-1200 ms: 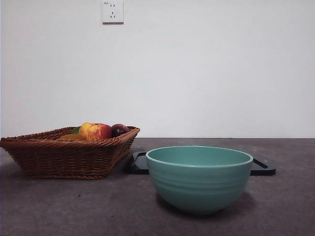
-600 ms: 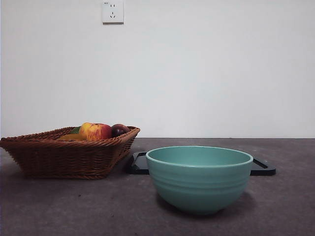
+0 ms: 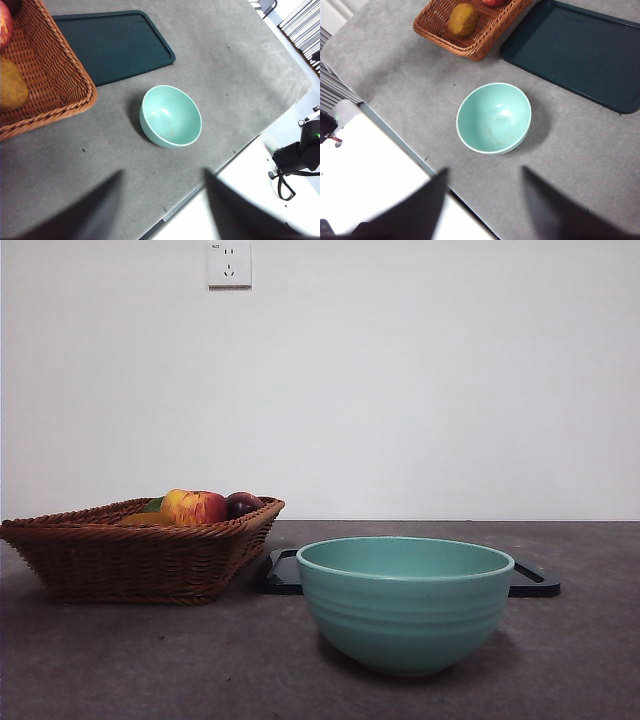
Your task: Pick up the wifruite, put it on the bowl, pick up the plate, put it on desk
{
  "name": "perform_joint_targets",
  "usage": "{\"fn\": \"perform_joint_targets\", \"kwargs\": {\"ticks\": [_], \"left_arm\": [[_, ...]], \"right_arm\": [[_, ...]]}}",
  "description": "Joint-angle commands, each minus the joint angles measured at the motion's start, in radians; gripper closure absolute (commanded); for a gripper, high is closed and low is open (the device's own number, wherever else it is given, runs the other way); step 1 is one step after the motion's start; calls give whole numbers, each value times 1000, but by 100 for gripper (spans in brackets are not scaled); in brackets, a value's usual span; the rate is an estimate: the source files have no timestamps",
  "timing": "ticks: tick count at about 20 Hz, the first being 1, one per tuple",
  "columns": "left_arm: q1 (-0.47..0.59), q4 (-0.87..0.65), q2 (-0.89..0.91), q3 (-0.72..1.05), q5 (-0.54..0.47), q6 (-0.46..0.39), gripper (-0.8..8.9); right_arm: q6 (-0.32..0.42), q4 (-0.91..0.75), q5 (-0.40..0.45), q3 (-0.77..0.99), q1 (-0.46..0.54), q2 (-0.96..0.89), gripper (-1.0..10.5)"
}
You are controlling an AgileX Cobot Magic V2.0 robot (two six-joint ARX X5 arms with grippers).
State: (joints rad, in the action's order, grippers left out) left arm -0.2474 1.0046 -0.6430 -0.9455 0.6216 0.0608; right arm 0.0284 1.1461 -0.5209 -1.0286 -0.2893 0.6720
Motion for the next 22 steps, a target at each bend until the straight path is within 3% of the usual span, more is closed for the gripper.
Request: {"fn": "perform_joint_targets", "kwargs": {"ticks": [1, 9, 22], "left_arm": [[-3, -8, -6, -21, 3, -18, 324], [-3, -13, -8, -21, -4, -16, 312], [-11, -95, -143, -69, -149, 27, 314]], "right_arm": [[5, -5, -3, -20, -5, 6, 561], [5, -5, -3, -20, -5, 6, 561], [1, -8, -3, -20, -5, 6, 561]]}}
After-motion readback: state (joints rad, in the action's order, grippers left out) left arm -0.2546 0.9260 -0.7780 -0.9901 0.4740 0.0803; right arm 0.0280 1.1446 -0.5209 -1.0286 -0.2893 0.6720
